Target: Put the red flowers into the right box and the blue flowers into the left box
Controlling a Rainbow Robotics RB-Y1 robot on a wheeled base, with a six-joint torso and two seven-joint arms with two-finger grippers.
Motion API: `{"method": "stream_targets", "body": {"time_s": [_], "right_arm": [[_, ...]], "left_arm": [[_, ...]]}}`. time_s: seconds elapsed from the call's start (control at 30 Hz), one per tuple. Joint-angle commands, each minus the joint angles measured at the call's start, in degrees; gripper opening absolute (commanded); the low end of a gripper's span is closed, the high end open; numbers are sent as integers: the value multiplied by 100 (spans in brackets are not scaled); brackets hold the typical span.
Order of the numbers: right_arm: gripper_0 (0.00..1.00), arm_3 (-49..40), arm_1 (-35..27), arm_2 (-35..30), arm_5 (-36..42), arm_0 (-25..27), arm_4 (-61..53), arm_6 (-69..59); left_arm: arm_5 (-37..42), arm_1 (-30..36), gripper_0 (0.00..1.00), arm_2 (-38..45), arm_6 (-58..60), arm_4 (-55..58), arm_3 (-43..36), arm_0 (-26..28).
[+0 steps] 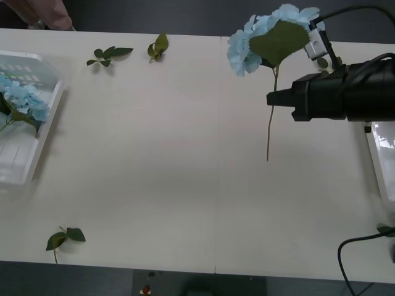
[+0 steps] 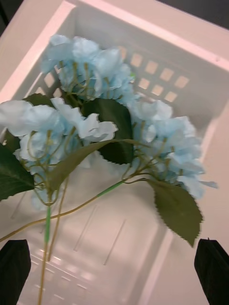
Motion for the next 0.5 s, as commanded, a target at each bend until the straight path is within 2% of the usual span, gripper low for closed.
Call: {"method": "stream_targets", "body": {"time_s": [0.03,0.23,0.5], "right_arm": [[0,520,-248,-57,-31,-546,-533,447],[0,1346,-256,-100,-13,-1232,-1087,587],[0,1821,-221,-30,-13,-1759,-1412,236]], "left_arm": [[298,233,100,179,148,326,-555,-79],[307,128,100,47,983,783,-1293,-79],[254,-312,100,-49,1554,1363,-2365,-79]]}}
